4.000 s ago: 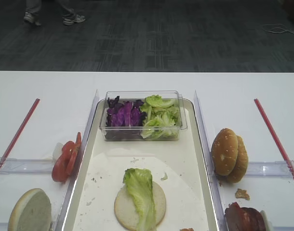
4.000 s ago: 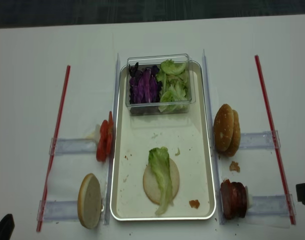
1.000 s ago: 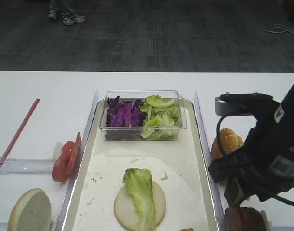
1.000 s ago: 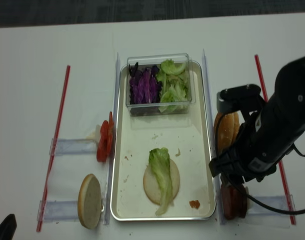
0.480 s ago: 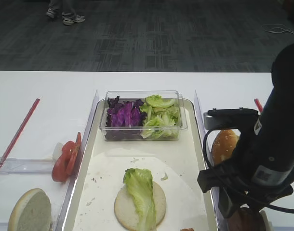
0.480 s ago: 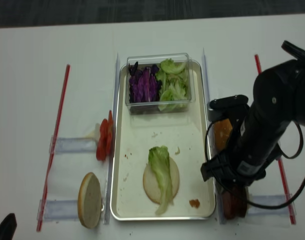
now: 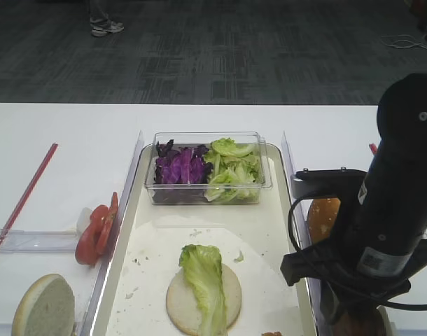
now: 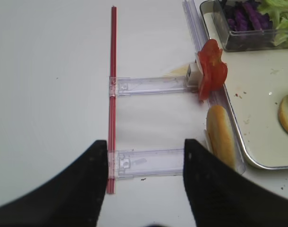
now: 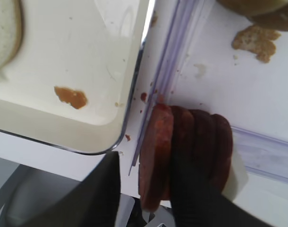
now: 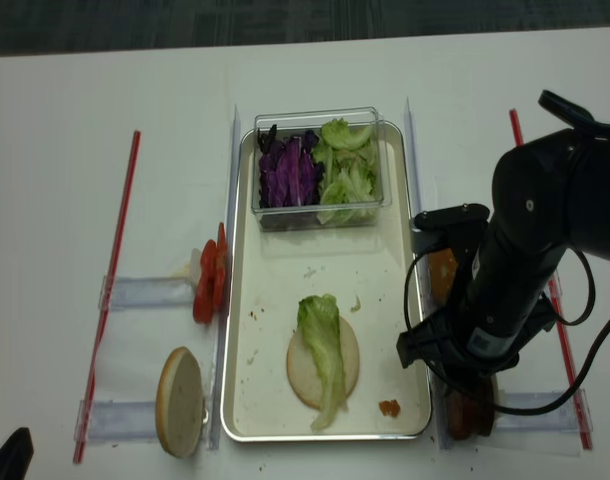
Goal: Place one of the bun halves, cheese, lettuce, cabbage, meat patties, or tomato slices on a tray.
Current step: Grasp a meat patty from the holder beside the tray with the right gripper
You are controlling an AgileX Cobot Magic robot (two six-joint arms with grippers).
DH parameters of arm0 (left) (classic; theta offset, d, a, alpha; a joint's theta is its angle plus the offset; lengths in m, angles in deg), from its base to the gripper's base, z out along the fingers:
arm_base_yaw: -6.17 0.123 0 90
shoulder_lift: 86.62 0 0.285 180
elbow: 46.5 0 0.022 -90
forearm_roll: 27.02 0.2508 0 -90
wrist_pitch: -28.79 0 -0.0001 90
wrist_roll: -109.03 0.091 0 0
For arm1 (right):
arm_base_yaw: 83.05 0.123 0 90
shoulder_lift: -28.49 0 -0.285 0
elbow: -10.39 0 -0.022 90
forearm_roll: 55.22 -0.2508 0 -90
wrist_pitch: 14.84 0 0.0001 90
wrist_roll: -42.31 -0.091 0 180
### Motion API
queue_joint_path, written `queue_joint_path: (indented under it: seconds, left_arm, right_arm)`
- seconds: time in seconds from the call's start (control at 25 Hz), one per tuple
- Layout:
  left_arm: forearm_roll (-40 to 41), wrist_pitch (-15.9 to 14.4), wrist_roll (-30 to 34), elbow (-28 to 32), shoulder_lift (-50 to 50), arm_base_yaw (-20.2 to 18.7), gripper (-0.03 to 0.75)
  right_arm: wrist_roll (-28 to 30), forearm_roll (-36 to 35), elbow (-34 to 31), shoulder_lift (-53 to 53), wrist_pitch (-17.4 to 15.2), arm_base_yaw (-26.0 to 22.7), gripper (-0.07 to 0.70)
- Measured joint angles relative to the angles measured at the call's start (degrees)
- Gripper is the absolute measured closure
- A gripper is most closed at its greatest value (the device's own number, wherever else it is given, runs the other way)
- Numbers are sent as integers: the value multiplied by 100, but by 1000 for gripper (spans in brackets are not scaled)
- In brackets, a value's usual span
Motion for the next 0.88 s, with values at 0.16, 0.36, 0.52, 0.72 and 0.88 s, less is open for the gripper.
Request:
queue_joint_path:
  seconds: [0.16,0.36,0.52,0.72,0.88]
  left_arm:
    - [0,0,0,0,0,0,366]
    - [0,0,0,0,0,0,366]
    - [0,0,0,0,0,0,366]
    - [0,0,0,0,0,0,366]
    - [0,0,0,0,0,0,366]
  right_arm:
    - [-21,0,0,0,0,0,437]
    - [-41,0,0,0,-10,0,526]
    - [-39,51,0,0,-10,0,549]
    - [-39,74,0,0,-21,4,552]
    - [-39,74,0,0,-43,13,552]
